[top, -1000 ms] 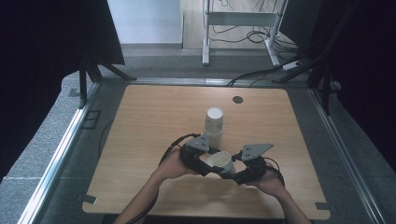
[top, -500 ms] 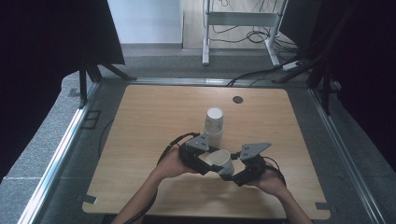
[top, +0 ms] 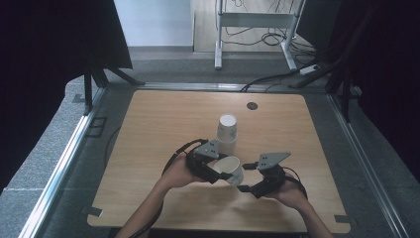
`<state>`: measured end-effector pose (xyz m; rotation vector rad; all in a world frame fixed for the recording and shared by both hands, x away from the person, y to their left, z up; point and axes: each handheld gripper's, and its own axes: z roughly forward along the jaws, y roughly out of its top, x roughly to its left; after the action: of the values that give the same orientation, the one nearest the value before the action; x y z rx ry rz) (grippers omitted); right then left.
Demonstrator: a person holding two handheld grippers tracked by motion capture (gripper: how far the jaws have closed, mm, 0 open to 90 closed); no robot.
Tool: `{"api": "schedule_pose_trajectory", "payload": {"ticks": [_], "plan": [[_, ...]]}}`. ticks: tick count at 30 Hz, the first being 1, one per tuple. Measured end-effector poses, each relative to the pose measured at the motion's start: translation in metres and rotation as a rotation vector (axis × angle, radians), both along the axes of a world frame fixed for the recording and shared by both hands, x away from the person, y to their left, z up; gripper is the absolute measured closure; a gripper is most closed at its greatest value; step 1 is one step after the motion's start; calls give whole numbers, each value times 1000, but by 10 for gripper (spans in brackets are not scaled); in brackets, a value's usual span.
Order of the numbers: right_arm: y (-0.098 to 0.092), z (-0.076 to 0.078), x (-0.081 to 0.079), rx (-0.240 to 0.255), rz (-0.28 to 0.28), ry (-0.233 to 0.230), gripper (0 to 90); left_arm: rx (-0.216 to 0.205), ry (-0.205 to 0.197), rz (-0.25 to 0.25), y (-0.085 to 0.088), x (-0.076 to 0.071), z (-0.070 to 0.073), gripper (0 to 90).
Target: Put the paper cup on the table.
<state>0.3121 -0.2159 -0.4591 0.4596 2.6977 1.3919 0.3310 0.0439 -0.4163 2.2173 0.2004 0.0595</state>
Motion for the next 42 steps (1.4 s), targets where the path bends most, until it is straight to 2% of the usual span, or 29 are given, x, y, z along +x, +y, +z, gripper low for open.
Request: {"api": "schedule_pose_trajectory", "payload": {"ticks": [3,5,10,14,15,17,18,21,22,23,24,26,27,32,35,36,41,42], "plan": [[-1,0,0,-1,-7,-1,194,0,-1,5,1,0,0,348],[-3,-1,0,0,-15,-2,190,20,-15,15,2,1,1,348],[-8,-1,-1,-4,-41,-4,177,37,-22,40,6,0,1,348],[-12,-2,-2,-31,-82,-10,143,54,-29,58,12,1,3,348],[-14,-4,-2,-50,-101,-12,132,50,-23,70,13,1,2,348],[-15,-5,-2,-57,-109,-12,131,51,-24,82,16,2,3,347],[-17,-8,-2,-79,-146,-17,127,56,-23,95,18,1,3,347],[-20,-11,-1,-93,-175,-9,124,65,-23,104,22,2,3,348],[-23,-15,0,-120,-227,-7,94,64,-21,117,24,3,2,347],[-23,-15,0,-120,-227,-7,94,64,-21,117,24,3,2,347],[-27,-20,0,-138,-258,-7,54,67,-18,129,27,3,1,347],[-28,-22,0,-143,-272,-11,35,77,-23,129,28,4,1,347],[-32,-27,0,-173,-302,-31,14,83,-23,143,30,4,0,347],[-40,-35,1,-195,-339,-26,4,95,-24,163,33,5,0,347],[-48,-44,1,-209,-385,-29,0,113,-22,181,36,6,-1,346],[-49,-46,1,-211,-388,-27,0,128,-24,190,38,6,-1,346],[-53,-56,1,-222,-395,-19,0,142,-15,215,43,9,-3,346],[-54,-57,1,-207,-399,-12,0,149,-16,220,44,9,-3,346]]}}
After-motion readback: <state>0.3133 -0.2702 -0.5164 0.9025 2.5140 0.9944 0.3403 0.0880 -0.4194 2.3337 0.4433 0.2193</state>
